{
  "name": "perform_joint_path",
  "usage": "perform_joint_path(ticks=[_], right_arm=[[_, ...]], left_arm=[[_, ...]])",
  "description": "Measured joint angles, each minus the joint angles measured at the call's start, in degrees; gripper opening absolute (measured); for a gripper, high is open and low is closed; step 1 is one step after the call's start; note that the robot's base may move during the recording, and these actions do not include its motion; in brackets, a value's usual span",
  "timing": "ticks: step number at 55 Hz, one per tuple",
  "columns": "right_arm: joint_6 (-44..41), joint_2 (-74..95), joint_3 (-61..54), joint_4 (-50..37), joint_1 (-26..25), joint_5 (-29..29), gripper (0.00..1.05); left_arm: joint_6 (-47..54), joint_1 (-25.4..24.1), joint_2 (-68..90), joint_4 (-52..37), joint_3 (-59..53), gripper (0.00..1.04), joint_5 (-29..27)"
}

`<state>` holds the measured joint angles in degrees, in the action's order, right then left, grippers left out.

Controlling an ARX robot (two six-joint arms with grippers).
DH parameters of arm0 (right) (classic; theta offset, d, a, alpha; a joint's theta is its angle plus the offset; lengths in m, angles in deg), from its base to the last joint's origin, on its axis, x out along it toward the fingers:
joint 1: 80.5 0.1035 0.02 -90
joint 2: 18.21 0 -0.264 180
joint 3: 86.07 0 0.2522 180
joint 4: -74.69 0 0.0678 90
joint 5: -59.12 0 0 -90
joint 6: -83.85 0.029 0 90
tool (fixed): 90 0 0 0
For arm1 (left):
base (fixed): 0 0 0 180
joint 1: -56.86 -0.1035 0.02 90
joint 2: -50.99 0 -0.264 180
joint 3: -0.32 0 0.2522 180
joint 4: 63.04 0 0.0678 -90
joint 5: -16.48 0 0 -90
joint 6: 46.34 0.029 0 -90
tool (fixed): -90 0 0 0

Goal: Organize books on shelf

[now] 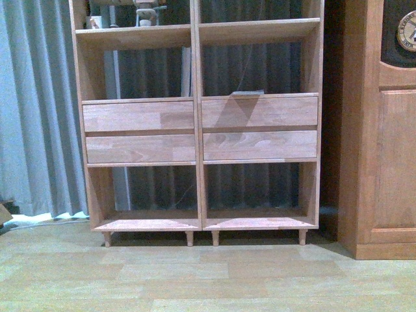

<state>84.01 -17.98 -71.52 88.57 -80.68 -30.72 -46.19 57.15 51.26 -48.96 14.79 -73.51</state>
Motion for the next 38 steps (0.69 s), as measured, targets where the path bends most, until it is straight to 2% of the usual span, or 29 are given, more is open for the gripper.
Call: perform_joint_path(ticks=[38], right_arm=[[0.0, 0.0, 0.0, 0.0, 0.0, 0.0, 0.98]], left_arm=[[0.0, 0.0, 0.0, 0.0, 0.0, 0.97, 0.0]])
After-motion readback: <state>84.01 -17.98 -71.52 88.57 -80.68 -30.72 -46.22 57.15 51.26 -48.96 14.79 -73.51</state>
